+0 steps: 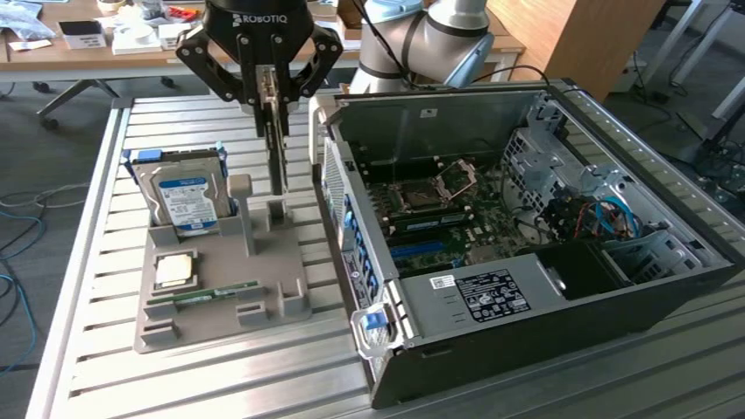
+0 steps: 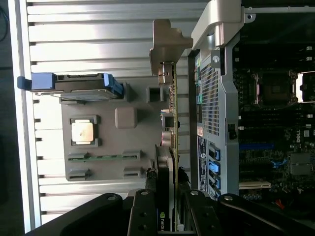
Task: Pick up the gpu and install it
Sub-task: 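Pick up the gpu and move the gpu toward the slot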
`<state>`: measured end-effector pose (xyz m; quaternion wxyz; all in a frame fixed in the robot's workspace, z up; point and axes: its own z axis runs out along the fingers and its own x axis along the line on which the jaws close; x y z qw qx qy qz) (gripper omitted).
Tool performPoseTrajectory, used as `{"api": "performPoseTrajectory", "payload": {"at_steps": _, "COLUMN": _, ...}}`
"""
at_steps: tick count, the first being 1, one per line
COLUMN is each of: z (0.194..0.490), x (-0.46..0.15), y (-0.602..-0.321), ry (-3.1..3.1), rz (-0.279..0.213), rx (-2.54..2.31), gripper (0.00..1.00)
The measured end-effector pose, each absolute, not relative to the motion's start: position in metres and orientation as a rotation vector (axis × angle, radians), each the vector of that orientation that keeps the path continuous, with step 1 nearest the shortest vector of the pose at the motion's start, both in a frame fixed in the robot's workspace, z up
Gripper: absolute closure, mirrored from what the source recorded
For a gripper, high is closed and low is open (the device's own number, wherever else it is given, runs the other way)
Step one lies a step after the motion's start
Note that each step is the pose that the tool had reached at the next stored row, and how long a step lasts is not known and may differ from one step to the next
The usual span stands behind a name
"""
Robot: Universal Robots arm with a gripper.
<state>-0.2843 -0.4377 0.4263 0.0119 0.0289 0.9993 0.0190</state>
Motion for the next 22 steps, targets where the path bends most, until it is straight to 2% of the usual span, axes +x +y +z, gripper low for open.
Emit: {"api": "performPoseTrajectory", "payload": {"at_steps": 22, "z": 0.426, "x": -0.242, "y": -0.437, "ry": 3.116, "rz": 0.066, "rx": 0.090, "gripper": 0.73}}
